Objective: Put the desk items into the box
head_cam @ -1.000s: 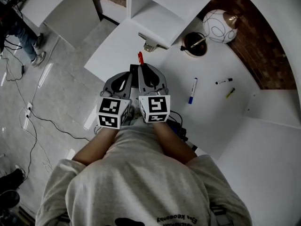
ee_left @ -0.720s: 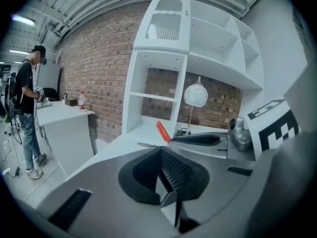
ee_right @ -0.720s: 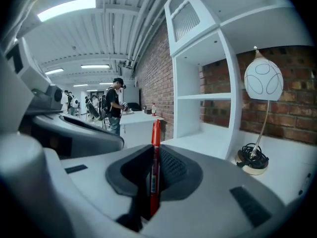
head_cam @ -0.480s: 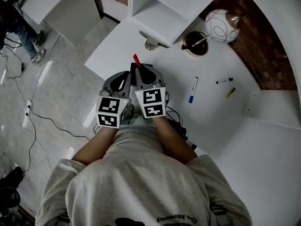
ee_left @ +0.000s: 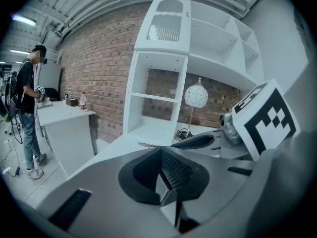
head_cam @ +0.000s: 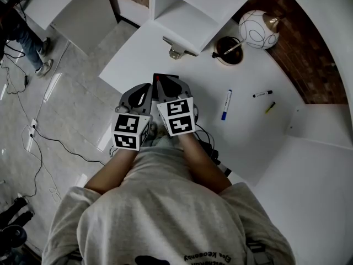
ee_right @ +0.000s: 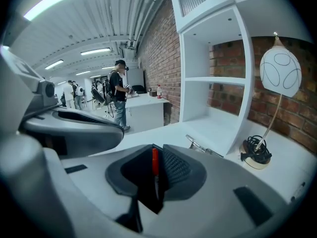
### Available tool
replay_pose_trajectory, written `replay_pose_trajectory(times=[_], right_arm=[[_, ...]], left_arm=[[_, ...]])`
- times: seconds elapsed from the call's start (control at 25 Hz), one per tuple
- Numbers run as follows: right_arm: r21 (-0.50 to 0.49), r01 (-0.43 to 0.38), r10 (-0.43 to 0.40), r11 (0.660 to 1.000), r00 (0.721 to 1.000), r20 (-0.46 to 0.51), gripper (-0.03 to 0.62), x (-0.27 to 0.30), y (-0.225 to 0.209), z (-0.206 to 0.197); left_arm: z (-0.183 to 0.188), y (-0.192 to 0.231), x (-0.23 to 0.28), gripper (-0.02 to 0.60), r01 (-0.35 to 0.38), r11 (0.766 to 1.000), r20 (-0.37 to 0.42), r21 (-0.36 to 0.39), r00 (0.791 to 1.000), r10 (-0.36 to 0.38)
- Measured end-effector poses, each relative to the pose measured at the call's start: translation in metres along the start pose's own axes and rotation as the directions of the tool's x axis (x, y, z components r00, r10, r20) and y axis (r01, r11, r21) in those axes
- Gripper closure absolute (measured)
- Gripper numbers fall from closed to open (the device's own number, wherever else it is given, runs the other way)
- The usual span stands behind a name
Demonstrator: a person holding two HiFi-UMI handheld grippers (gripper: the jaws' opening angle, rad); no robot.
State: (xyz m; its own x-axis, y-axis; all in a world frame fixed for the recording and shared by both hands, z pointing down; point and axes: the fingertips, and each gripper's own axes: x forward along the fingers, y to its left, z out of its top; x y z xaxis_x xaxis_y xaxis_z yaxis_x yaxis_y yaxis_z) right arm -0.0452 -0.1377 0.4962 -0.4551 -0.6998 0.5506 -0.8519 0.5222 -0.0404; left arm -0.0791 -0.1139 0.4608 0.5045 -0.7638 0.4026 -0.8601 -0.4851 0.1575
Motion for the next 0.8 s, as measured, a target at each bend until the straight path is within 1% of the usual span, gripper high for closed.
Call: replay_pose_trajectory(times=[0.08,0.2,0.36,0.48,0.6,0.8], right_arm=[[0.006,0.007,-0.007,1.0,1.0,0.022,0.537,-0.003,0.0,0.002],[0.002,0.047,-0.047,0.999,0.996,0.074,0.537,-0.01,-0.004,0.007],[0.006,0.097,-0.097,0.995,0.981,0.166,0.539,-0.025,-0.01,0.02],[0.031,0.136,-0.139,0.99,0.964,0.225,0.539,-0.04,-0.019,0.03],[0.056,0.173,-0.181,0.983,0.942,0.284,0.539,-0.059,-0.029,0.042],[0.093,0.236,-0.254,0.967,0.896,0.365,0.546,-0.093,-0.05,0.059]], left_arm=[[0.001,0.0,-0.001,0.578,0.003,1.0,0.003,-0.001,1.0,-0.003],[0.004,-0.002,-0.002,0.578,0.009,1.0,0.016,0.004,1.0,-0.009],[0.012,-0.006,-0.004,0.577,0.018,0.999,0.042,0.032,0.999,-0.019],[0.024,-0.013,-0.004,0.577,0.029,0.997,0.069,0.068,0.997,-0.034],[0.043,-0.023,-0.004,0.577,0.044,0.993,0.113,0.111,0.992,-0.056],[0.081,-0.046,-0.005,0.578,0.073,0.975,0.19,0.208,0.975,-0.114]])
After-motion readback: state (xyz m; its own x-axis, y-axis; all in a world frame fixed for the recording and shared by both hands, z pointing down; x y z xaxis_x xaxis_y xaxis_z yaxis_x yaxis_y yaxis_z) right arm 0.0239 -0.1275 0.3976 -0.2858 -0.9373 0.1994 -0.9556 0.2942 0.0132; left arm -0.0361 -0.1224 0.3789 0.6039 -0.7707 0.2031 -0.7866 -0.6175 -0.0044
